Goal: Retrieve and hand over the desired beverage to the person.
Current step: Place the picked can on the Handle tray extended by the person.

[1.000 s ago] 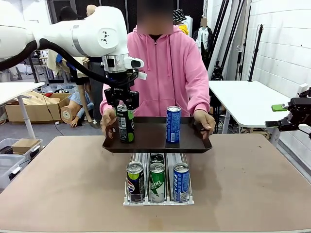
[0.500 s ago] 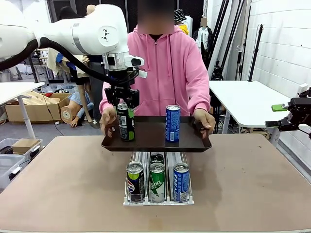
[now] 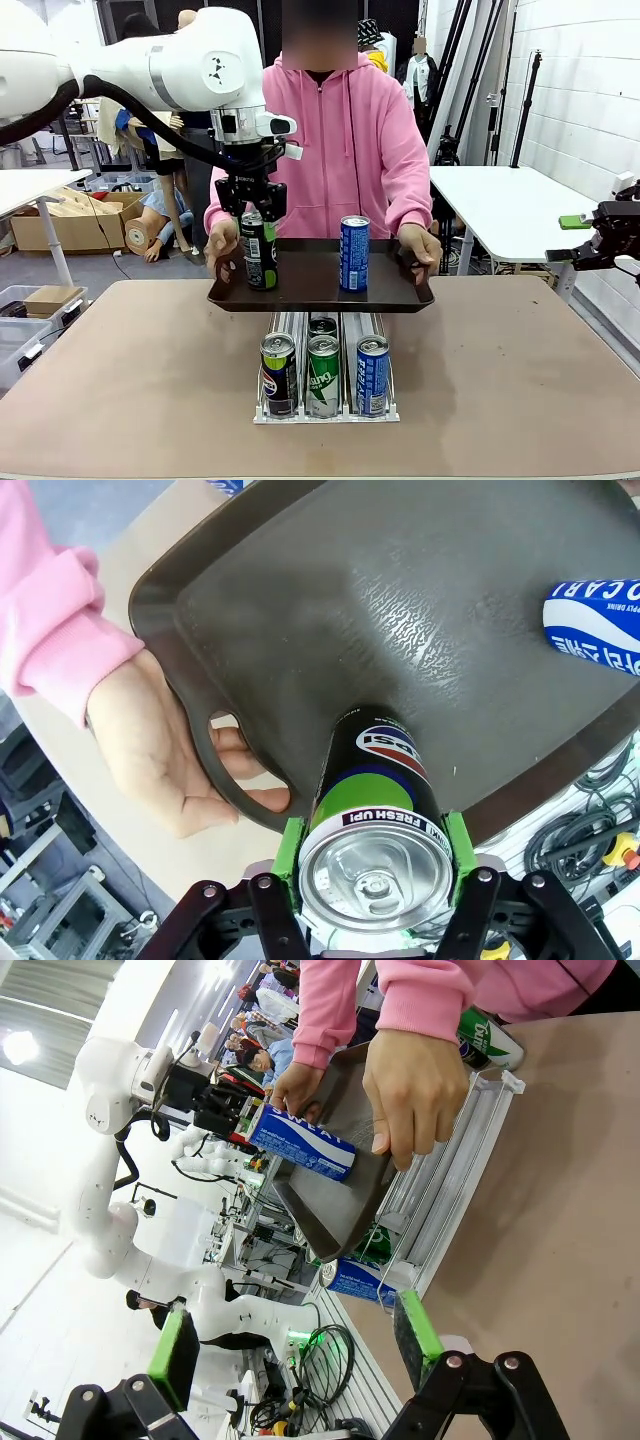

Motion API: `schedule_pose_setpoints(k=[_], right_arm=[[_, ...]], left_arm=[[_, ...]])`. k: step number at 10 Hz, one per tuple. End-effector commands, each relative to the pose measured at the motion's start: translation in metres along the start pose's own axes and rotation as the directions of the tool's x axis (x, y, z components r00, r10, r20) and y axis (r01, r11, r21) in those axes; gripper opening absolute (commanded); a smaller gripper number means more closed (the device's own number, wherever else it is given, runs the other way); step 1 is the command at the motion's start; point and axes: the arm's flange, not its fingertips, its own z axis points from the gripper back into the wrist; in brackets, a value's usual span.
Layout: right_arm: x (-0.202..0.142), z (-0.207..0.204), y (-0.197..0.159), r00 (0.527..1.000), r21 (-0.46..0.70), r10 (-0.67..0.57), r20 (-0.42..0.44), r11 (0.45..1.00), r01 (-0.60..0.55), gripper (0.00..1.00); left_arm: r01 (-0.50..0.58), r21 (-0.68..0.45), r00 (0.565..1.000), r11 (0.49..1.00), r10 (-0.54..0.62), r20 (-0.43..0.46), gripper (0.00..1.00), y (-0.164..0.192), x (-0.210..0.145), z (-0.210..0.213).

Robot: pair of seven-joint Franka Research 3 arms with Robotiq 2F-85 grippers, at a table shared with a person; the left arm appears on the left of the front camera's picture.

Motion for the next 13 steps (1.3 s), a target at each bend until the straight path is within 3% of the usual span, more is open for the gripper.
schedule_pose_setpoints(k=[1, 7, 8, 13], right_arm=[[-0.001, -0.001, 0.001, 1.000, -0.002, -0.009, 0.009, 1.000, 0.009, 1.00], [-0.001, -0.001, 0.001, 1.000, -0.002, -0.009, 0.009, 1.000, 0.009, 1.00], [-0.001, -0.001, 0.001, 1.000, -0.002, -0.009, 0.009, 1.000, 0.009, 1.00], [-0.001, -0.001, 0.001, 1.000, -0.002, -0.009, 0.009, 1.000, 0.009, 1.00]], left_arm=[[0.003, 0.013, 1.000, 1.000, -0.003, 0.012, 1.00, -0.002, 0.000, 0.019], [0.014, 0.074, 0.999, 0.997, -0.016, 0.027, 1.00, -0.011, -0.006, 0.045], [0.024, 0.028, 0.999, 0.999, -0.025, 0.048, 1.00, -0.013, -0.006, 0.045], [0.024, 0.028, 0.999, 0.999, -0.025, 0.048, 1.00, -0.013, -0.006, 0.045]])
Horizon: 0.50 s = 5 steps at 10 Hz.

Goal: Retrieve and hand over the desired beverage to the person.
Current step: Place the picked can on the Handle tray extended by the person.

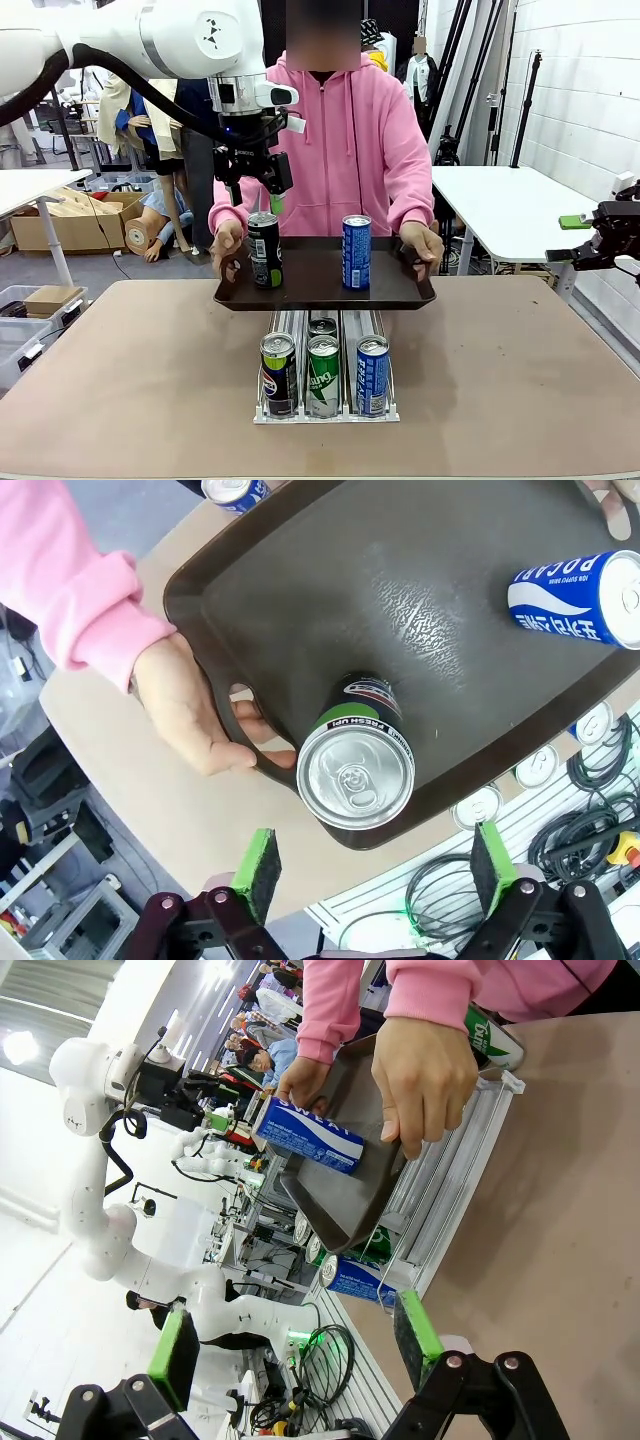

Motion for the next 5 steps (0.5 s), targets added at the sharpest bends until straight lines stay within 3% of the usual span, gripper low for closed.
schedule_pose_setpoints(k=[1, 5], right_arm=[[-0.0010, -0.0012, 0.0012, 1.000, -0.002, -0.009, 0.009, 1.000, 0.009, 1.00], [-0.0010, -0.0012, 0.0012, 1.000, -0.002, -0.009, 0.009, 1.000, 0.009, 1.00]], left_arm=[[-0.002, -0.006, 1.000, 1.000, 0.002, 0.006, 1.00, 0.0001, 0.0000, 0.0007], [-0.002, -0.006, 1.000, 1.000, 0.002, 0.006, 1.00, 0.0001, 0.0000, 0.0007]])
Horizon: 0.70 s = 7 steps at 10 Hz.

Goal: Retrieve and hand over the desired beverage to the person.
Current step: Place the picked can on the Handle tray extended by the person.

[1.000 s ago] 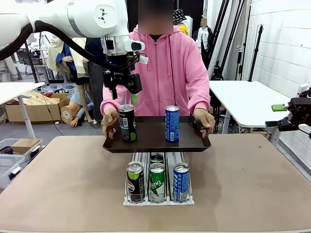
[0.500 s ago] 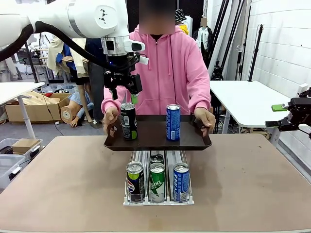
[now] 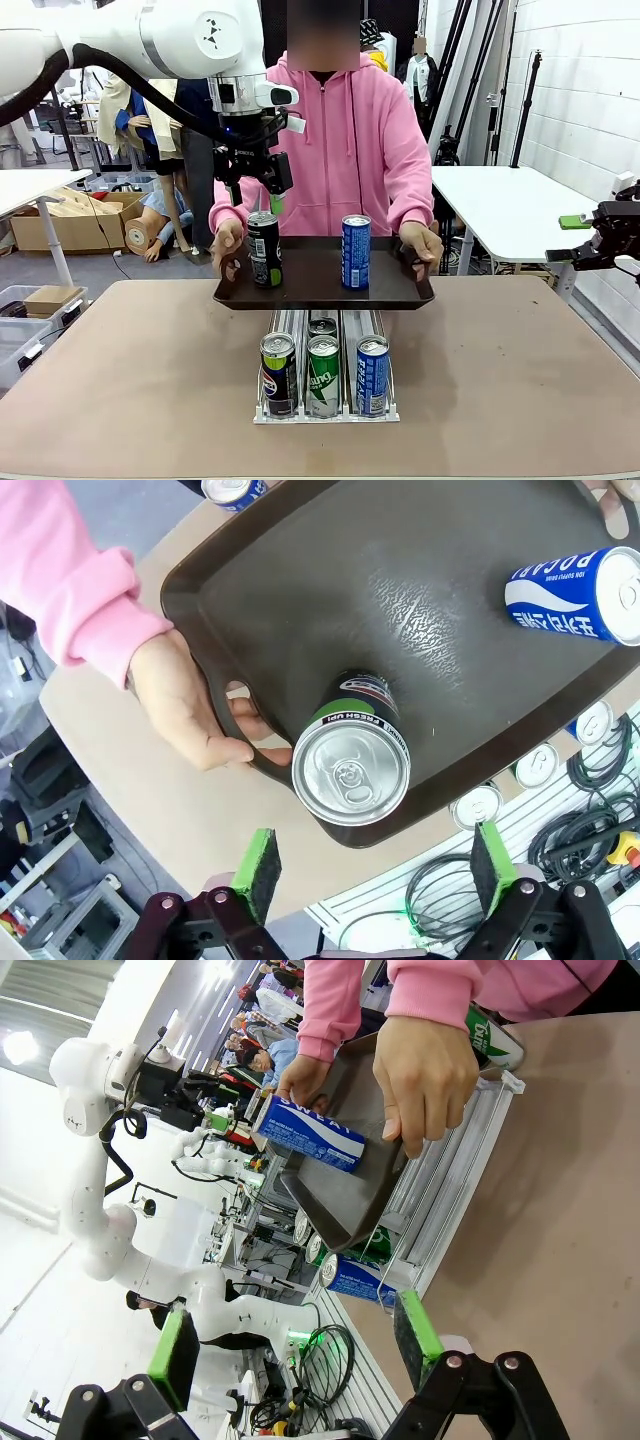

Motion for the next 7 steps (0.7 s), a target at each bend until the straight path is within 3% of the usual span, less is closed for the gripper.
schedule_pose_setpoints(k=[1, 6, 7], right_arm=[[-0.001, -0.001, 0.001, 1.000, -0.002, -0.009, 0.009, 1.000, 0.009, 1.00], [-0.001, -0.001, 0.001, 1.000, -0.002, -0.009, 0.009, 1.000, 0.009, 1.00], [-0.001, -0.001, 0.001, 1.000, -0.002, -0.009, 0.009, 1.000, 0.009, 1.00]], left_arm=[[-0.002, -0.006, 1.000, 1.000, 0.002, 0.006, 1.00, 0.000, 0.000, 0.001], [0.000, 0.000, 1.000, 1.000, 0.000, 0.000, 1.00, 0.000, 0.000, 0.000], [-0.031, -0.033, 0.998, 0.999, 0.033, 0.061, 1.00, 0.009, -0.009, 0.014]])
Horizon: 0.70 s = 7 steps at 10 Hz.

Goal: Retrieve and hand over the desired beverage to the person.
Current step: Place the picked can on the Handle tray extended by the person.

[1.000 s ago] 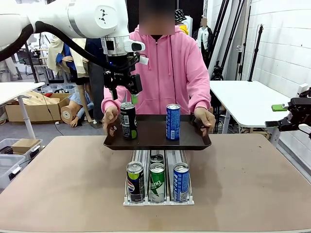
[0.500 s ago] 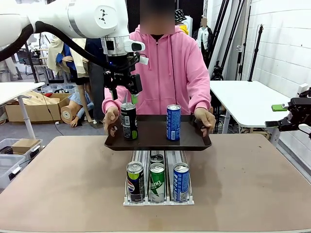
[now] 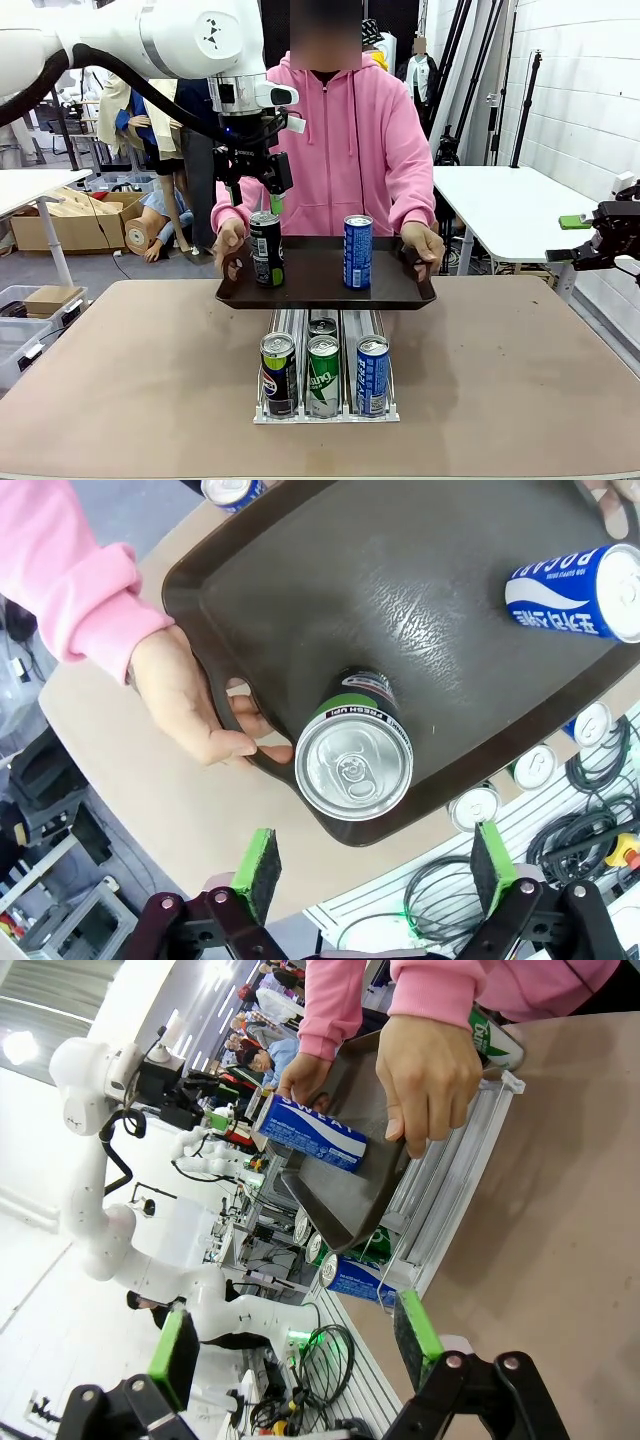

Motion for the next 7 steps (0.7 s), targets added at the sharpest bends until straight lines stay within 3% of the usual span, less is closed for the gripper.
schedule_pose_setpoints(k=[1, 4, 7], right_arm=[[-0.001, -0.001, 0.001, 1.000, -0.002, -0.009, 0.009, 1.000, 0.009, 1.00], [-0.001, -0.001, 0.001, 1.000, -0.002, -0.009, 0.009, 1.000, 0.009, 1.00], [-0.001, -0.001, 0.001, 1.000, -0.002, -0.009, 0.009, 1.000, 0.009, 1.00]], left_arm=[[-0.056, -0.093, 0.995, 0.994, 0.063, 0.075, 1.00, 0.018, -0.023, 0.025], [-0.146, -0.298, 0.968, 0.943, 0.199, 0.154, 1.00, 0.073, -0.083, 0.061], [-0.232, -0.592, 0.894, 0.772, 0.409, 0.184, 1.00, 0.176, -0.164, 0.057]])
